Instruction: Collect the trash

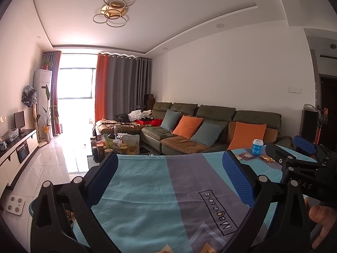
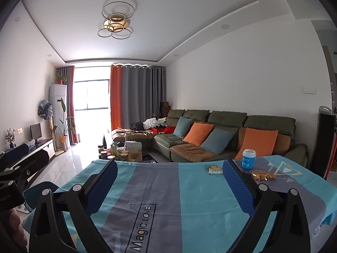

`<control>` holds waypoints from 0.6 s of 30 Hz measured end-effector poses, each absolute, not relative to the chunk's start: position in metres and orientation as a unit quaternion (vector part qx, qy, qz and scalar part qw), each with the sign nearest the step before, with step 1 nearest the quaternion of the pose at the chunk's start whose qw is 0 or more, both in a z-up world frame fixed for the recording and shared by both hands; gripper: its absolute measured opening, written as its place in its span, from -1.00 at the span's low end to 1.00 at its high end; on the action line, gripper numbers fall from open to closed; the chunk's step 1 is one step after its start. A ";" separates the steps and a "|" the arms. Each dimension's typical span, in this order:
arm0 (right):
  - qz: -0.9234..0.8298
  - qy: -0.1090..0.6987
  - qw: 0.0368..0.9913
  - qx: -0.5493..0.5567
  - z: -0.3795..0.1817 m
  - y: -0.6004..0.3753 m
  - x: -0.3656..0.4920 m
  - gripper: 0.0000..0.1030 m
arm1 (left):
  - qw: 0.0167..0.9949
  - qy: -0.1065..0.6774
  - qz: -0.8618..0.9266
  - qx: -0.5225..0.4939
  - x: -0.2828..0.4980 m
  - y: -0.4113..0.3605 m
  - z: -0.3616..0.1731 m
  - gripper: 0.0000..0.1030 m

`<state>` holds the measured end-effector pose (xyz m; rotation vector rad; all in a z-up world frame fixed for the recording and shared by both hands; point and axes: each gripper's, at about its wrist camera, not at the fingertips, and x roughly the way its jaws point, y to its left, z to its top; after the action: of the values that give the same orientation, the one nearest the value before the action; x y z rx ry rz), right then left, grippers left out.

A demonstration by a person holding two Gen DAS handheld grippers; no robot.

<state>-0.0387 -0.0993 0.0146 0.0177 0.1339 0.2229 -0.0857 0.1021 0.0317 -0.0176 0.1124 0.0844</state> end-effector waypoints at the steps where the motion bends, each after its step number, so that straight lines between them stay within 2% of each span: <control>1: 0.111 0.067 0.992 0.010 0.015 -0.099 -0.038 0.87 | 0.997 0.056 0.043 -0.008 -0.085 0.102 0.031 0.89; 18: 0.098 0.086 0.991 0.022 0.011 -0.108 -0.027 0.87 | 0.996 0.073 0.045 -0.016 -0.073 0.102 0.025 0.89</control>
<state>-0.0274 -0.1081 0.0107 0.0433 0.1728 0.1965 -0.0725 0.1021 0.0255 -0.0318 0.1470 0.0910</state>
